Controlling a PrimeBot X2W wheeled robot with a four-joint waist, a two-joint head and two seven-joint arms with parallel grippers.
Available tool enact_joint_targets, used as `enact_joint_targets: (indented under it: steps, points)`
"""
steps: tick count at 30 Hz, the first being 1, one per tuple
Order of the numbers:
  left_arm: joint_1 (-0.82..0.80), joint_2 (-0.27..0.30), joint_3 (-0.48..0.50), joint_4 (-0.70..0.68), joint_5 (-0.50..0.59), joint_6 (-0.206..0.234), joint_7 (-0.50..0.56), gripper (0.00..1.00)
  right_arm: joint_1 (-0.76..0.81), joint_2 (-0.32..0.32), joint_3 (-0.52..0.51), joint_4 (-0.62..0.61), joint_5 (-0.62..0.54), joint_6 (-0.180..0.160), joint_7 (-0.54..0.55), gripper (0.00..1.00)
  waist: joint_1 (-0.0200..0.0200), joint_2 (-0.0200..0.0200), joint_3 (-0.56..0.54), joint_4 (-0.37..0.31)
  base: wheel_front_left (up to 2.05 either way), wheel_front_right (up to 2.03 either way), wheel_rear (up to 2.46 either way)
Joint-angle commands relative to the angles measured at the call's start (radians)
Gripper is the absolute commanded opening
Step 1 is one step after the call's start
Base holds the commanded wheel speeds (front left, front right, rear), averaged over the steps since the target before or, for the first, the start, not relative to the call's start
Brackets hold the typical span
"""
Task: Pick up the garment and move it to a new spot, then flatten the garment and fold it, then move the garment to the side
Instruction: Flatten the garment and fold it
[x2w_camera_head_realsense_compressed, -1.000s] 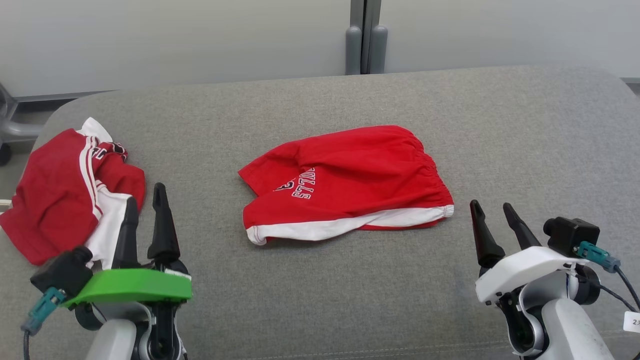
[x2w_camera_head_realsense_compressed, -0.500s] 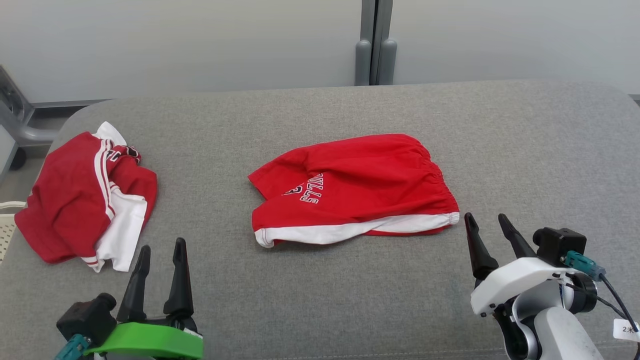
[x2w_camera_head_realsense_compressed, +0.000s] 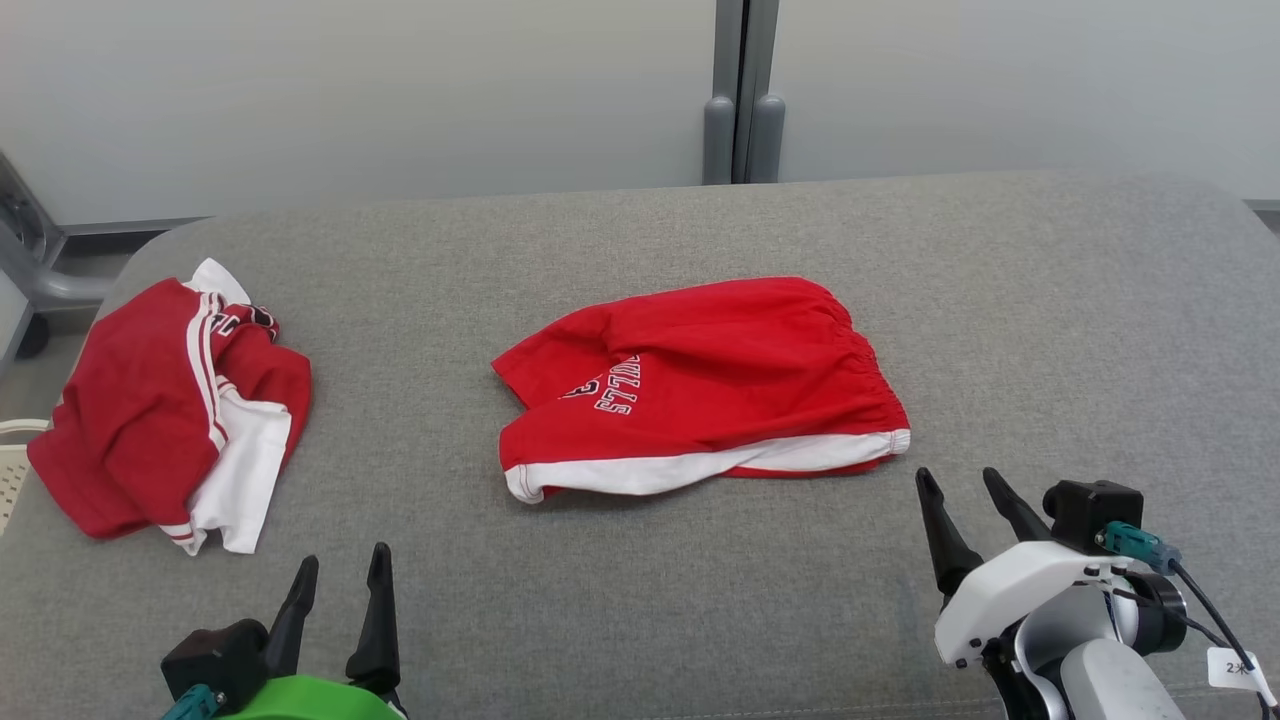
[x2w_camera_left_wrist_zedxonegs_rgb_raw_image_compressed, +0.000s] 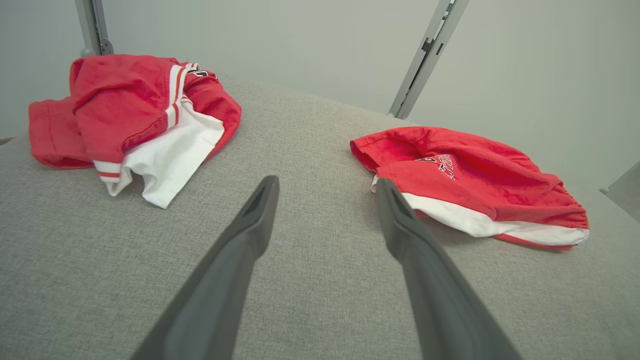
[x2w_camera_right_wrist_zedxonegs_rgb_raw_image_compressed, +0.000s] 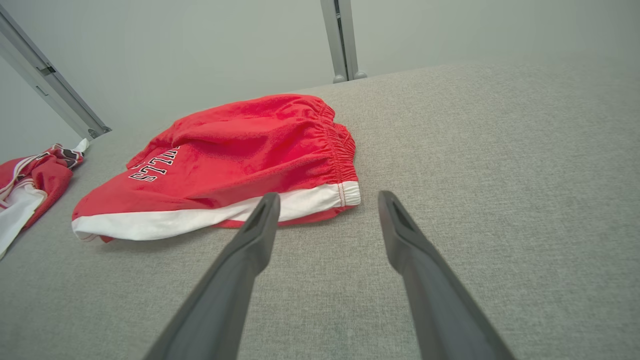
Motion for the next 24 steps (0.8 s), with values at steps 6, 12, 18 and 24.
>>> enact_joint_targets:
  steps: [6,12,18,24]
  points:
    - [0.018,0.008,0.003,-0.011,-0.008,0.010,0.008,1.00,0.010,-0.003,-0.006,-0.010,-0.010,0.000,0.012,1.00,0.0000,0.0000,0.003,-0.007,0.00,0.00,0.00]
    - [0.013,0.016,-0.003,-0.010,0.012,0.025,-0.001,1.00,0.012,-0.003,-0.009,-0.014,0.013,0.000,0.017,1.00,0.0000,0.0000,0.010,-0.011,0.00,0.00,0.00]
    - [0.000,0.025,-0.024,-0.003,0.016,0.018,0.030,1.00,0.001,-0.003,-0.013,-0.016,0.010,0.000,0.022,1.00,0.0000,0.0000,0.015,-0.012,0.00,0.00,0.00]
    - [-0.037,0.024,-0.046,-0.003,0.003,0.016,0.094,1.00,-0.020,-0.003,-0.022,-0.035,-0.023,0.000,0.088,1.00,0.0000,0.0000,0.023,-0.006,0.00,0.00,0.00]
